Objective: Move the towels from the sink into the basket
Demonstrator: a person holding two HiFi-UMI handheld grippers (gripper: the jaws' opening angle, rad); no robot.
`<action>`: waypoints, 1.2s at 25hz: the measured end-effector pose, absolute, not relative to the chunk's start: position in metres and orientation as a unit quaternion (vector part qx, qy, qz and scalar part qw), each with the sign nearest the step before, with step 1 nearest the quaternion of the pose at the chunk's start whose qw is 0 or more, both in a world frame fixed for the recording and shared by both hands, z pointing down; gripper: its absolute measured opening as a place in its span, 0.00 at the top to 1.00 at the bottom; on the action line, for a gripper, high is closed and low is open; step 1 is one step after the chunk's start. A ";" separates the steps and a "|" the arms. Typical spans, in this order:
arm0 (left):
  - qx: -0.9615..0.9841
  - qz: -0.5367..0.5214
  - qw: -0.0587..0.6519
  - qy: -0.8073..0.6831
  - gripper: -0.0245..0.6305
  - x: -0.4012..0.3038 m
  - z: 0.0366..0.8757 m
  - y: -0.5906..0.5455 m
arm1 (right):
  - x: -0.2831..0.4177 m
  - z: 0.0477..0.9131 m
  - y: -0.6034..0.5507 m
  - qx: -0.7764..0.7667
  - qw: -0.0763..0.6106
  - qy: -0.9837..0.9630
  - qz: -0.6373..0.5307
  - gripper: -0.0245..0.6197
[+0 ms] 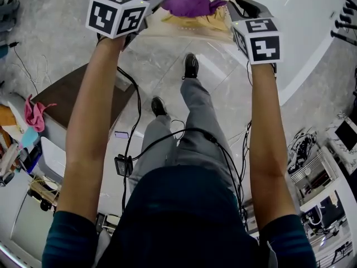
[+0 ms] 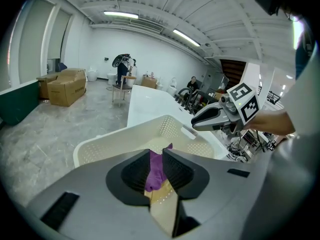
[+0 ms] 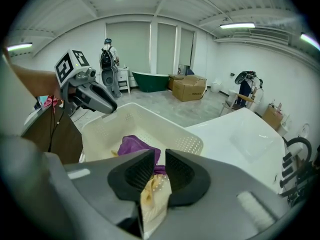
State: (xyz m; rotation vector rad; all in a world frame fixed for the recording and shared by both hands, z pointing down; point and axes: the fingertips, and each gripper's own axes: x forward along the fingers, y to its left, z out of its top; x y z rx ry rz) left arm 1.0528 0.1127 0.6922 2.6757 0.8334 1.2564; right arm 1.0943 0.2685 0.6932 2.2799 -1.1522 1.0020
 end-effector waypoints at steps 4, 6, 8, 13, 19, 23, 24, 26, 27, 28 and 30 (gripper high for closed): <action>0.878 0.392 0.030 0.274 0.86 1.050 0.660 0.114 | 1.094 0.661 0.267 0.826 0.188 -0.409 0.339 0.84; 0.883 0.380 0.027 0.275 0.86 1.048 0.638 0.113 | 1.096 0.640 0.266 0.835 0.183 -0.408 0.321 0.86; 0.890 0.363 0.025 0.274 0.86 1.045 0.612 0.111 | 1.096 0.613 0.265 0.846 0.176 -0.407 0.297 0.90; 0.911 0.309 0.010 0.275 0.92 1.032 0.530 0.103 | 1.085 0.524 0.251 0.864 0.139 -0.426 0.229 0.95; 0.935 0.229 -0.014 0.271 0.95 1.004 0.421 0.090 | 1.060 0.423 0.238 0.875 0.136 -0.438 0.156 0.95; 0.947 0.176 -0.028 0.268 0.95 0.980 0.353 0.086 | 1.037 0.362 0.231 0.875 0.141 -0.448 0.116 0.95; 0.949 0.163 -0.031 0.268 0.95 0.972 0.338 0.085 | 1.030 0.348 0.230 0.875 0.142 -0.450 0.108 0.95; 0.954 0.138 -0.041 0.262 0.95 0.957 0.308 0.082 | 1.017 0.320 0.226 0.874 0.143 -0.455 0.088 0.95; 0.957 0.125 -0.046 0.259 0.95 0.948 0.295 0.080 | 1.011 0.307 0.222 0.873 0.144 -0.459 0.078 0.95; 0.958 0.114 -0.050 0.257 0.95 0.939 0.283 0.077 | 1.003 0.295 0.218 0.872 0.145 -0.462 0.069 0.95; 0.960 0.100 -0.054 0.255 0.95 0.918 0.262 0.074 | 0.985 0.275 0.214 0.870 0.145 -0.467 0.060 0.95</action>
